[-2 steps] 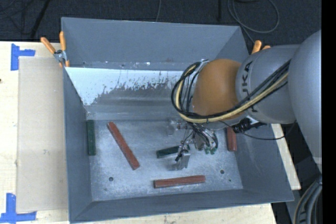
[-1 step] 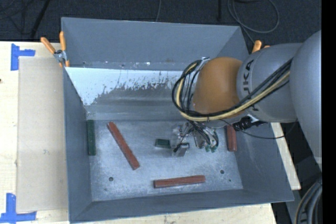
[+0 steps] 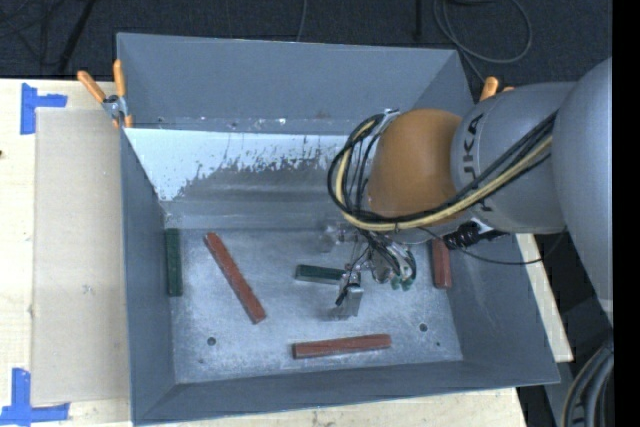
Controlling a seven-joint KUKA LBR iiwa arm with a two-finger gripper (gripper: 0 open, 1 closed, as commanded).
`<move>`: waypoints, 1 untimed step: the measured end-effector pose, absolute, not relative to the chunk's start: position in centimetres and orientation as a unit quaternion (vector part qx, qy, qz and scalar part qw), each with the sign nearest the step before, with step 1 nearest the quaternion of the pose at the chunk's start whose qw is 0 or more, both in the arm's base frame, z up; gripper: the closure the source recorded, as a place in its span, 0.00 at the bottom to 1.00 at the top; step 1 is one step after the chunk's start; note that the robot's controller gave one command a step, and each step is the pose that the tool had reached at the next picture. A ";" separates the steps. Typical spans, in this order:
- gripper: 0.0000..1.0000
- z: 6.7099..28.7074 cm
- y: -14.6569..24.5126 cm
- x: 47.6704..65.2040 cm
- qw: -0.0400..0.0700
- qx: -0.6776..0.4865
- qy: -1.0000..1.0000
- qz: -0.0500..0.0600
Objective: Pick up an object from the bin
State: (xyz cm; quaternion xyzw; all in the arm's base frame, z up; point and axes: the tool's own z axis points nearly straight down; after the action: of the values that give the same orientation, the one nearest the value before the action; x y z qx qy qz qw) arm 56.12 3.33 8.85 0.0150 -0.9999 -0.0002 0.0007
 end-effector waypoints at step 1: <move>0.00 6.9 2.6 59.9 -0.001 0.044 -0.999 0.000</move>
Offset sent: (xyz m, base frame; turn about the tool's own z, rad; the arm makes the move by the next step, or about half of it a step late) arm 0.0372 -0.0077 -0.0185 -0.0589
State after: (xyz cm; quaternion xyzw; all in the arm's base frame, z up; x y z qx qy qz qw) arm 59.94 2.57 6.89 0.0444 -0.9990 0.0002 -0.0012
